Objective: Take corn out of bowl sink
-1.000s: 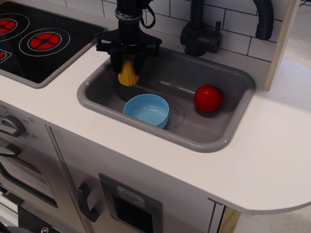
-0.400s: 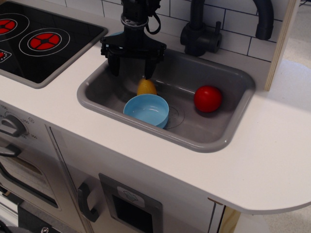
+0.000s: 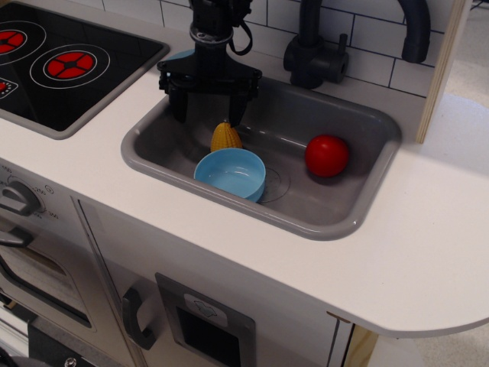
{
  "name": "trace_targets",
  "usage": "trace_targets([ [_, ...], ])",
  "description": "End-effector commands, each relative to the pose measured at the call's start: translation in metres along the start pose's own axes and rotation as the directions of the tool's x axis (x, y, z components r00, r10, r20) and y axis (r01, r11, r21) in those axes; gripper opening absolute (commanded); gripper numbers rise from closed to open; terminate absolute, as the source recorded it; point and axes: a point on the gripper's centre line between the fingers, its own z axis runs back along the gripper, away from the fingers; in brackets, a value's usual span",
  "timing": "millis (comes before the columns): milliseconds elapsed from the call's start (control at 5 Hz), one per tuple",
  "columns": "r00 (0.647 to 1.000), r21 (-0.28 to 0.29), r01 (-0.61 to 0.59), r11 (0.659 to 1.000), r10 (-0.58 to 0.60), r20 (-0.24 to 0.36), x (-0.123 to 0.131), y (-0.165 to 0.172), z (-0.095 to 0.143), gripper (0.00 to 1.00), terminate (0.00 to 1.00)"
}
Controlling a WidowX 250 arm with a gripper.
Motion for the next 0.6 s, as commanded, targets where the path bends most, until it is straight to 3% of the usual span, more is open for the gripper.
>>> trace_targets([
  [0,0.996,-0.105,-0.018,0.994,0.027,0.087,0.0171,0.0035,0.0662,1.00,0.00],
  [200,0.996,-0.105,-0.018,0.994,0.027,0.087,0.0171,0.0035,0.0662,1.00,0.00],
  [400,0.996,-0.105,-0.018,0.994,0.027,0.087,0.0171,0.0035,0.0662,1.00,1.00],
])
